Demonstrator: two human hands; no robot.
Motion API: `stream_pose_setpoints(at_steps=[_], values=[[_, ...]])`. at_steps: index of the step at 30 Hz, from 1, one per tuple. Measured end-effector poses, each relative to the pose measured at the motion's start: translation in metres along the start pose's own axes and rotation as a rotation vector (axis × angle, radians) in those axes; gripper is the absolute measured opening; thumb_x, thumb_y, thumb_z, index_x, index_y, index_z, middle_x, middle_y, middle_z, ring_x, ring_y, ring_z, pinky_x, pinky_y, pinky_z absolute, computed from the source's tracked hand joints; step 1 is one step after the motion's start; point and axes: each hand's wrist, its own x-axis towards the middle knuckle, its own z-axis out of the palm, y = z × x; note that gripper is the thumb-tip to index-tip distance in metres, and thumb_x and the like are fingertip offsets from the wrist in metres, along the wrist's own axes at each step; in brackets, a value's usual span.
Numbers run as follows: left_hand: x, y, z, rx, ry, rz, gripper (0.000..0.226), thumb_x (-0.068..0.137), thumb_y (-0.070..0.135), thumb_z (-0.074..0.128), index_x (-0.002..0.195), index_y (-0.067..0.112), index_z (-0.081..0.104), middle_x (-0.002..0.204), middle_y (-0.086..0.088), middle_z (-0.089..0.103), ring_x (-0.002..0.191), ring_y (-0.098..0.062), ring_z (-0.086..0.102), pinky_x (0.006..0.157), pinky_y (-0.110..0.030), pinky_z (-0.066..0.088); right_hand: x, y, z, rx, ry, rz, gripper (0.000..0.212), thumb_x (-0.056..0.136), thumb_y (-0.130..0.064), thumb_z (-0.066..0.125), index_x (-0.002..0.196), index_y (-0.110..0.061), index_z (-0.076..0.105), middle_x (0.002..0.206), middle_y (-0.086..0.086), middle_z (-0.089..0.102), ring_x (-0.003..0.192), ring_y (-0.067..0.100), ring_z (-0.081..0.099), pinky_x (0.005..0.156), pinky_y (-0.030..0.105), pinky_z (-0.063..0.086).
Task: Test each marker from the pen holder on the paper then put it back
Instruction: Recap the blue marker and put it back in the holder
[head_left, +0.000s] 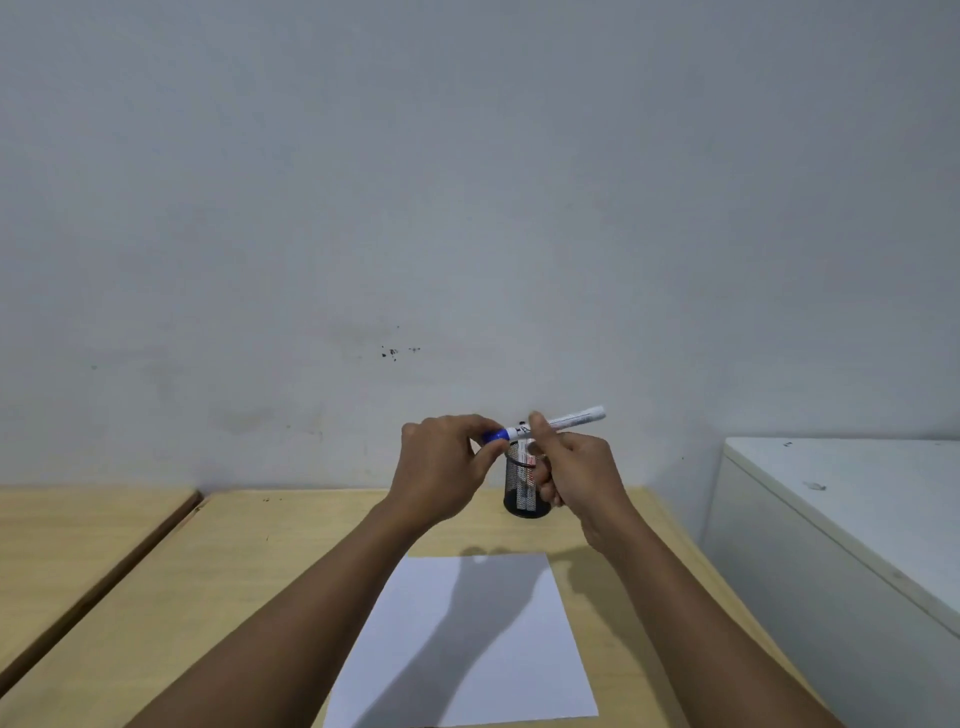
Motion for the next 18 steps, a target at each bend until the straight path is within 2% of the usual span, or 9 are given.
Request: stream_pose_setpoints(at_steps=[2,4,6,9,12,15,17,18], values=[[0.012,-0.002,-0.004,0.111,0.027,0.017,0.019,0.091,0.045,0.062,0.102,0.034,0.073,0.082,0.022,0.07,0.072,-0.002,0.062,0.089,-0.042,0.042,0.008,0.008,-0.006,-0.216,0.194,-0.187,0.036,0.092,-0.047,0.065,0.077,-0.014,0.065,0.061,-0.004,0.058,0.054,0.013,0.053,0.055,0.028,0.042],[0.024,-0.003,-0.005,0.181,0.032,0.076,0.02,0.092,0.046,0.061,0.104,0.035,0.072,0.088,0.02,0.073,0.078,-0.004,0.062,0.087,-0.039,0.038,0.016,0.014,-0.013,-0.414,0.208,-0.413,0.013,0.091,-0.032,0.07,0.097,-0.024,0.063,0.074,-0.007,0.056,0.057,0.005,0.052,0.058,0.028,0.044],[0.036,0.0,-0.002,0.193,0.017,0.144,0.019,0.092,0.044,0.061,0.105,0.034,0.072,0.09,0.018,0.074,0.077,-0.005,0.058,0.085,-0.038,0.035,0.028,0.019,-0.017,-0.574,0.102,-0.527,0.031,0.089,-0.024,0.073,0.118,-0.029,0.061,0.095,-0.009,0.055,0.066,0.001,0.056,0.064,0.028,0.051],[0.054,0.004,0.006,0.146,0.006,0.202,0.02,0.092,0.041,0.063,0.107,0.032,0.072,0.092,0.016,0.074,0.075,-0.003,0.051,0.085,-0.035,0.03,0.048,0.015,-0.017,-0.611,0.041,-0.564,0.031,0.089,-0.025,0.074,0.118,-0.025,0.063,0.109,-0.007,0.056,0.074,0.001,0.06,0.072,0.034,0.055],[0.072,0.005,0.018,0.109,0.009,0.245,0.022,0.09,0.04,0.066,0.109,0.031,0.072,0.093,0.016,0.075,0.08,-0.007,0.062,0.088,-0.038,0.035,0.074,0.015,-0.018,-0.61,0.035,-0.599,0.016,0.093,-0.027,0.069,0.108,-0.022,0.066,0.104,-0.007,0.058,0.077,0.004,0.061,0.072,0.033,0.055],[0.089,0.0,0.032,0.064,0.021,0.212,0.033,0.09,0.048,0.064,0.12,0.034,0.066,0.096,0.017,0.074,0.078,-0.006,0.064,0.091,-0.039,0.038,0.101,0.018,-0.018,-0.565,0.055,-0.588,0.006,0.095,-0.024,0.068,0.098,-0.02,0.065,0.099,-0.007,0.06,0.08,0.001,0.061,0.072,0.023,0.051],[0.1,-0.009,0.045,0.129,-0.015,0.151,0.036,0.092,0.05,0.059,0.124,0.035,0.062,0.099,0.018,0.073,0.086,-0.007,0.066,0.092,-0.039,0.039,0.118,0.022,-0.019,-0.508,0.08,-0.532,0.004,0.094,-0.019,0.068,0.095,-0.019,0.064,0.097,-0.005,0.062,0.08,-0.002,0.061,0.07,0.014,0.046],[0.105,-0.015,0.053,0.188,-0.052,0.123,0.034,0.093,0.049,0.056,0.123,0.035,0.063,0.099,0.017,0.074,0.092,-0.008,0.066,0.092,-0.039,0.039,0.126,0.026,-0.019,-0.496,0.089,-0.51,0.003,0.095,-0.018,0.067,0.097,-0.018,0.065,0.096,-0.004,0.064,0.08,-0.003,0.061,0.07,0.014,0.047]])
